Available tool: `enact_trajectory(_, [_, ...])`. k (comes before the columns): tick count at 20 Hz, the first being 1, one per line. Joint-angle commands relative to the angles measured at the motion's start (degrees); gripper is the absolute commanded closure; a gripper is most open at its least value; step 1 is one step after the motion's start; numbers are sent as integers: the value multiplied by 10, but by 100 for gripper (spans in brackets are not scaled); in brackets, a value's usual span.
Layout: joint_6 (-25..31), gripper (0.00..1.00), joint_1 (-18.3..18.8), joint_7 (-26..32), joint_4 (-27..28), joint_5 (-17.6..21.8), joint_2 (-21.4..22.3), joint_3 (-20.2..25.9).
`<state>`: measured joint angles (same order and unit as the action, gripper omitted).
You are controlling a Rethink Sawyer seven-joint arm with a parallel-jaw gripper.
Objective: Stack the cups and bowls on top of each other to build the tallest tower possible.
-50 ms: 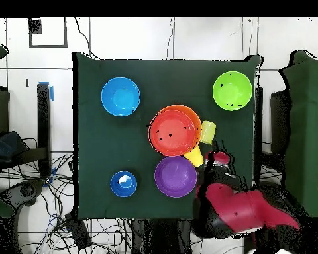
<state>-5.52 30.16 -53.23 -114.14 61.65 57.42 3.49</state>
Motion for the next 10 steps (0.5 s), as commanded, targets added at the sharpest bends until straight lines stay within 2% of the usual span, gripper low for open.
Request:
enact_trajectory(1, [-93, 0, -194, -116, 103, -112, -138, -337])
enact_trajectory(3, [-160, 0, -210, -65, 89, -199, -179, -382])
enact_trajectory(4, [-213, 0, -212, -19, 76, -251, -196, -401])
enact_trajectory(7, [-290, 0, -218, 30, 56, -326, -221, -426])
enact_trajectory(8, [-336, 0, -221, 62, 46, -358, -228, -436])
enact_trajectory(9, [-340, 0, -222, 59, 48, -360, -228, -438])
enact_trajectory(10, [-320, 0, -220, 44, 56, -339, -222, -433])
